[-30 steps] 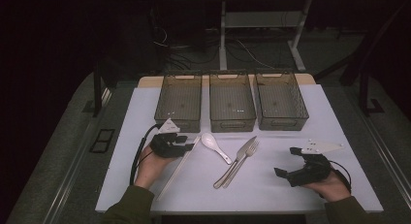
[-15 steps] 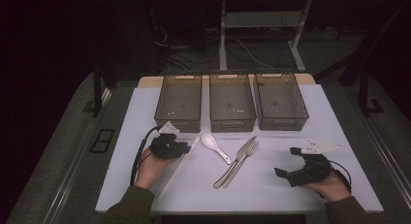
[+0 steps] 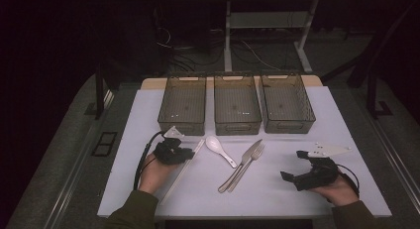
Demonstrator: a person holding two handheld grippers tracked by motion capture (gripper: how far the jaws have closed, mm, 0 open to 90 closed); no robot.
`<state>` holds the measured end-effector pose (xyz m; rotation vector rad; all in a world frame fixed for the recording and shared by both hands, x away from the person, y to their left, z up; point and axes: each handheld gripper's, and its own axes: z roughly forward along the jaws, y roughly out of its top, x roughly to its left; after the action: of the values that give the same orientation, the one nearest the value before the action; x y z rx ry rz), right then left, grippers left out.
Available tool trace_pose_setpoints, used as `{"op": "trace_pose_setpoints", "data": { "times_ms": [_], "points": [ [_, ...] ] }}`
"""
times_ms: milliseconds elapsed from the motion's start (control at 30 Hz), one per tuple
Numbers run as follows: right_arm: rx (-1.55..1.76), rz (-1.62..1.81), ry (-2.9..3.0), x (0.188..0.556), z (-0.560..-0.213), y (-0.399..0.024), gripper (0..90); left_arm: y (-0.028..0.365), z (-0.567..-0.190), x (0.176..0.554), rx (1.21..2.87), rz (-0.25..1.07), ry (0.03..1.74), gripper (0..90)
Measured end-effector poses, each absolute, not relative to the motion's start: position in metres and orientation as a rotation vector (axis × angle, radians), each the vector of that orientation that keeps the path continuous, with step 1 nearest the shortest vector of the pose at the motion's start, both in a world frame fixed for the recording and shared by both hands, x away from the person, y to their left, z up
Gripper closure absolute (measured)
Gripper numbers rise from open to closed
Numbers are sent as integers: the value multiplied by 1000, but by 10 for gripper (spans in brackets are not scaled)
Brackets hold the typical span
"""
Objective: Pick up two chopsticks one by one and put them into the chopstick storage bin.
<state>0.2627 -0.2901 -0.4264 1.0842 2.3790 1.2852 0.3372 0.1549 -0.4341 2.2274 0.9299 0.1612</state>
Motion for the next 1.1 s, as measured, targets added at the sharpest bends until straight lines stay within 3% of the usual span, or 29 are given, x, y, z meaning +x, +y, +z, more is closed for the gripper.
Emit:
{"op": "trace_pose_setpoints", "data": {
  "times_ms": [1100],
  "points": [
    [1092,1275,2385,263,-427,-290,5,154,-437,341,2287,152,981,785]
  ]
}}
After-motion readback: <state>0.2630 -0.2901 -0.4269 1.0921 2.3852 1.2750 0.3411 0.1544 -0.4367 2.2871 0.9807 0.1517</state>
